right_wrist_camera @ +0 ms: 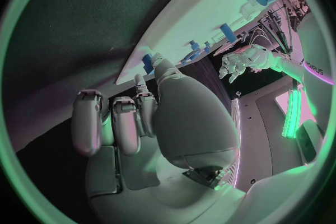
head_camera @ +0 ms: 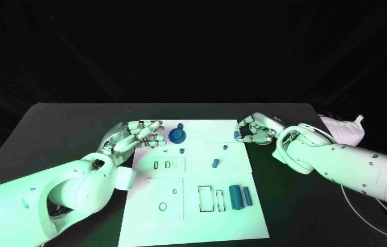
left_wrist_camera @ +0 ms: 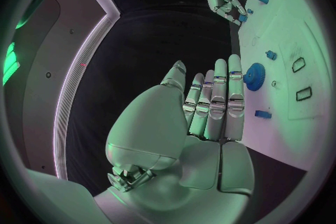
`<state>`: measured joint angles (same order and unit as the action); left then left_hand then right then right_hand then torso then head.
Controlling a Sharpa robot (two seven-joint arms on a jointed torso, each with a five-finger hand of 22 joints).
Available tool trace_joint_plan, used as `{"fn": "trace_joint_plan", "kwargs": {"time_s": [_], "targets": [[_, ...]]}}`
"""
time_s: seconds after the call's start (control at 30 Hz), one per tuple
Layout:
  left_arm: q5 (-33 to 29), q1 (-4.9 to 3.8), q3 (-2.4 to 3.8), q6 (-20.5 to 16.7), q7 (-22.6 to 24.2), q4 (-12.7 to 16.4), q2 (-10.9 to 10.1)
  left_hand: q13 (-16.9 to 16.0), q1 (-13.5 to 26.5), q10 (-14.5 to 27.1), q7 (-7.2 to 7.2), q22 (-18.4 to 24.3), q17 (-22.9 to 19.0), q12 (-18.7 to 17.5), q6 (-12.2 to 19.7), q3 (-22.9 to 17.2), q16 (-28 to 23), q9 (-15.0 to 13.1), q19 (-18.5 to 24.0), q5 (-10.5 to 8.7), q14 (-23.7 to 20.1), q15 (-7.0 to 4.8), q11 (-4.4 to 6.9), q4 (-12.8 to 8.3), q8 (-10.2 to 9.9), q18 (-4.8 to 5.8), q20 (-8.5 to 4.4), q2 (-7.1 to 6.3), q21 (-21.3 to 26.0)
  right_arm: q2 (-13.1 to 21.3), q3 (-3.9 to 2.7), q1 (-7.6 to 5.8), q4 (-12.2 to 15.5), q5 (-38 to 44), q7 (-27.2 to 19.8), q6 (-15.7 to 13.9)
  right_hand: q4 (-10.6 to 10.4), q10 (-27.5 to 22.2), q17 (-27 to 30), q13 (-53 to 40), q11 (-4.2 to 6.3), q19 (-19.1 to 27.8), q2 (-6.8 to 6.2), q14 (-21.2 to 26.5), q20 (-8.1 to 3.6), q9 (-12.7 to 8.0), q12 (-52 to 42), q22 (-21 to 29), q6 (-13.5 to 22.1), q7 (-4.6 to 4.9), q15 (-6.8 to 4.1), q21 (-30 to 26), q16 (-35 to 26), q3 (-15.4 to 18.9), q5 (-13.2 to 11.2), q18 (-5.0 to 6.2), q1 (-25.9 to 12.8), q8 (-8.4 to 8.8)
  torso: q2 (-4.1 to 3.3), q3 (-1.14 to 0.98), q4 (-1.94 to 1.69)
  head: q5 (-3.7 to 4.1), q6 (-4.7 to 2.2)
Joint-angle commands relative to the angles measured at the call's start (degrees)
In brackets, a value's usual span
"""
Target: Assemble the parts on the task board
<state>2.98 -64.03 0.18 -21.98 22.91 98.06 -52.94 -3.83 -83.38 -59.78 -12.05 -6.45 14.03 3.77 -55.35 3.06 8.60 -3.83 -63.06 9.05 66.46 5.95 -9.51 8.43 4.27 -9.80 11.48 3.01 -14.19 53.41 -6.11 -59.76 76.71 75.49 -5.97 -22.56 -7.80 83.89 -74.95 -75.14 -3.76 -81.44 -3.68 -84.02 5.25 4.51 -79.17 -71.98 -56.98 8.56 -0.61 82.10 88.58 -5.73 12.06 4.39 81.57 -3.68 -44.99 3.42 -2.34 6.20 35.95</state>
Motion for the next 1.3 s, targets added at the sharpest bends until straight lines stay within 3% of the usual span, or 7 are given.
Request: {"fn": "trace_joint_plan", "kwargs": {"time_s": [0.03,0.9,0.97,1.1,1.3], "targets": [[-0.1,-0.03,0.03,0.9,0.3,0.1,0.0,0.1,-0.6,0.5,-0.46,0.1,0.1,0.0,0.0,-0.1,-0.3,0.0,-0.3,-0.01,0.1,0.07,0.08,-0.4,-0.2,-0.49,0.27,-0.18,0.2,-0.2,-0.01,0.11,-0.2,0.9,0.3,1.5,0.6,0.3,-12.4,-6.5,0.28,-0.2,0.44,-5.4,0.02,0.1,-0.1,-0.2,-0.9,0.01,-0.15,0.3,0.3,-0.3,-1.3,-0.81,0.8,-0.38,0.05,-0.02,0.03,-0.15,0.37],[-0.1,-0.03,0.03,0.7,-0.3,0.2,0.0,0.1,-0.6,0.5,-0.51,0.1,0.2,0.0,0.0,-0.2,-0.4,0.0,-0.3,-0.02,0.1,0.07,0.06,-0.5,-0.3,-0.49,0.26,-0.18,0.3,-1.2,0.0,0.15,-0.4,1.7,1.3,2.1,1.2,0.6,-12.7,-6.9,0.73,-0.4,1.5,-5.5,-0.28,0.3,-0.6,-0.6,-3.2,-0.55,-0.53,0.5,0.4,-1.7,-2.4,-0.89,1.1,-0.67,0.08,-0.07,0.06,-0.27,0.82],[-0.1,-0.03,0.03,0.7,-0.3,0.2,0.0,0.1,-0.6,0.5,-0.51,0.1,0.2,0.0,0.0,-0.2,-0.4,0.0,-0.3,-0.02,0.1,0.07,0.06,-0.5,-0.3,-0.49,0.26,-0.18,0.3,-1.3,0.0,0.15,-0.4,1.7,1.4,2.0,1.3,0.7,-12.7,-7.0,1.04,-0.4,2.05,-5.5,-0.4,0.5,-0.7,-0.7,-4.3,-0.96,-0.73,0.5,0.4,-2.2,-2.8,-0.89,1.3,-1.11,0.08,-0.09,0.06,-0.27,0.89],[-0.1,-0.03,0.03,0.7,-0.4,0.2,0.0,0.1,-0.7,0.7,-0.7,0.1,0.3,0.0,0.1,-0.3,-0.5,0.1,-0.4,-0.02,0.1,0.09,-0.03,-0.8,-0.4,-0.48,0.25,-0.22,0.3,-1.4,0.0,0.15,-0.5,1.7,1.3,2.0,2.1,0.9,-12.8,-7.3,2.25,-0.4,3.64,-5.5,-1.13,1.4,-0.9,-0.6,-7.9,-2.43,-1.69,0.5,0.4,-4.0,-5.7,-0.86,2.1,-2.78,0.11,-0.1,0.08,-0.33,0.85],[-0.1,-0.03,0.03,0.7,-0.4,0.1,0.1,0.1,-0.7,0.7,-0.77,0.1,0.4,0.0,0.2,-0.3,-0.5,0.1,-0.4,-0.02,0.1,0.11,-0.08,-0.8,-0.4,-0.47,0.26,-0.23,0.3,-1.6,0.0,0.15,-0.5,1.7,1.3,0.7,3.2,1.1,-12.9,-7.5,3.41,-0.5,4.48,-5.5,-2.07,2.3,-1.2,-0.7,-10.2,-3.8,-2.68,0.5,0.5,-5.2,-6.4,-0.87,2.6,-4.18,0.14,-0.11,0.05,-0.27,0.84]]}}
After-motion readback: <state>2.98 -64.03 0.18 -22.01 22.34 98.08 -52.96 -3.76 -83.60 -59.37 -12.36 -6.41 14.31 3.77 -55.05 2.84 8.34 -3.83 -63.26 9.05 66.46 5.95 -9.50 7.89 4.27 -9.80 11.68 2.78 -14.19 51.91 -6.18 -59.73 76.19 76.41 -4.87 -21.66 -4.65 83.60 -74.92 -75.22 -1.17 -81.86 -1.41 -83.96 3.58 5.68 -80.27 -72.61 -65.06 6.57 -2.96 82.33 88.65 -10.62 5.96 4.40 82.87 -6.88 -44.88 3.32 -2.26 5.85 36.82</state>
